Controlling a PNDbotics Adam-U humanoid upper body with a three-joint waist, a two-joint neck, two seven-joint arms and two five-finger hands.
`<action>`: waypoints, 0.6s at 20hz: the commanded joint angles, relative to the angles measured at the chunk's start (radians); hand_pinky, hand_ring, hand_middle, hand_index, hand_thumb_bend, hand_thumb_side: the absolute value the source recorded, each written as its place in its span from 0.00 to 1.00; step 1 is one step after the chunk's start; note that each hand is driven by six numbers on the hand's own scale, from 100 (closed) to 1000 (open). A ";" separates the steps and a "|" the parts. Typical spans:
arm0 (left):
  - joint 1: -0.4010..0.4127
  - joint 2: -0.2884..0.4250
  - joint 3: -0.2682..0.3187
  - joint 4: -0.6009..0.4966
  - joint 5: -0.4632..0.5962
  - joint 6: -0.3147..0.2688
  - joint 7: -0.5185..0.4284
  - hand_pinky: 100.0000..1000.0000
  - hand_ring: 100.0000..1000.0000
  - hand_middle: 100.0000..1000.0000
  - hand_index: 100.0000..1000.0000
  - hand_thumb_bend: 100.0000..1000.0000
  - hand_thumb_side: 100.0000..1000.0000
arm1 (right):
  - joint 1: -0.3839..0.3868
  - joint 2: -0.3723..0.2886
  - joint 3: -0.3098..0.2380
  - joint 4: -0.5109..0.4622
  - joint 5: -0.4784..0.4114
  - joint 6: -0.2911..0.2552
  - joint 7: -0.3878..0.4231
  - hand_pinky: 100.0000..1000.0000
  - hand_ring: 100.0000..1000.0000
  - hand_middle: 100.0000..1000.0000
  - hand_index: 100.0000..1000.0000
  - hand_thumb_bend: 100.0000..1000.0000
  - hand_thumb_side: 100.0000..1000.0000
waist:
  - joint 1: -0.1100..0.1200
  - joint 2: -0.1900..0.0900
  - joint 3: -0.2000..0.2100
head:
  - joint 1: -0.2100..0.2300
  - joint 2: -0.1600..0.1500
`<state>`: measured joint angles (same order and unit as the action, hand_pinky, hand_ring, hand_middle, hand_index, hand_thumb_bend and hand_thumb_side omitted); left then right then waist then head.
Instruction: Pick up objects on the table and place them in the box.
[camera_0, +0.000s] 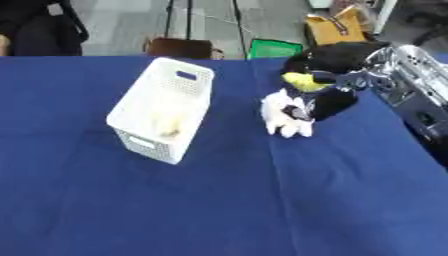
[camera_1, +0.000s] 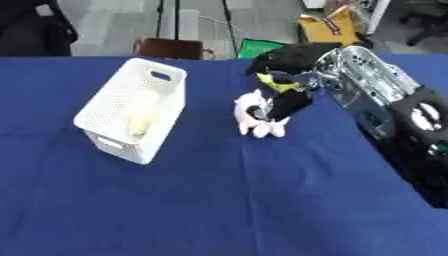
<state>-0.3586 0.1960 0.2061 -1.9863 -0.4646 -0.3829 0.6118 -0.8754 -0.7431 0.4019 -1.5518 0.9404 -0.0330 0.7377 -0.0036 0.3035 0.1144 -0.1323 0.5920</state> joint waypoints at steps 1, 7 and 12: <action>-0.009 0.021 0.001 -0.014 0.003 0.000 -0.005 0.70 0.66 0.68 0.66 0.00 0.48 | -0.010 -0.011 -0.004 0.022 0.027 0.024 -0.025 0.95 1.00 0.95 1.00 0.26 0.80 | 0.002 -0.014 0.002 | 0.000 -0.010; -0.011 0.019 0.001 -0.014 0.003 0.001 -0.005 0.70 0.66 0.68 0.66 0.00 0.48 | -0.015 0.016 0.000 0.084 0.081 0.057 -0.080 0.94 1.00 0.95 1.00 0.24 0.80 | 0.003 -0.012 0.005 | -0.001 -0.012; -0.013 0.017 0.000 -0.014 0.003 0.001 -0.007 0.70 0.66 0.67 0.66 0.00 0.48 | -0.022 0.052 0.011 0.168 0.120 0.058 -0.070 0.96 1.00 0.97 1.00 0.44 0.71 | 0.005 -0.007 0.008 | -0.004 -0.014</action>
<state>-0.3600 0.1959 0.2061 -1.9863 -0.4645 -0.3808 0.6090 -0.8764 -0.6818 0.4193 -1.3960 1.0456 0.0246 0.6656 -0.0012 0.3117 0.1227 -0.1341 0.5871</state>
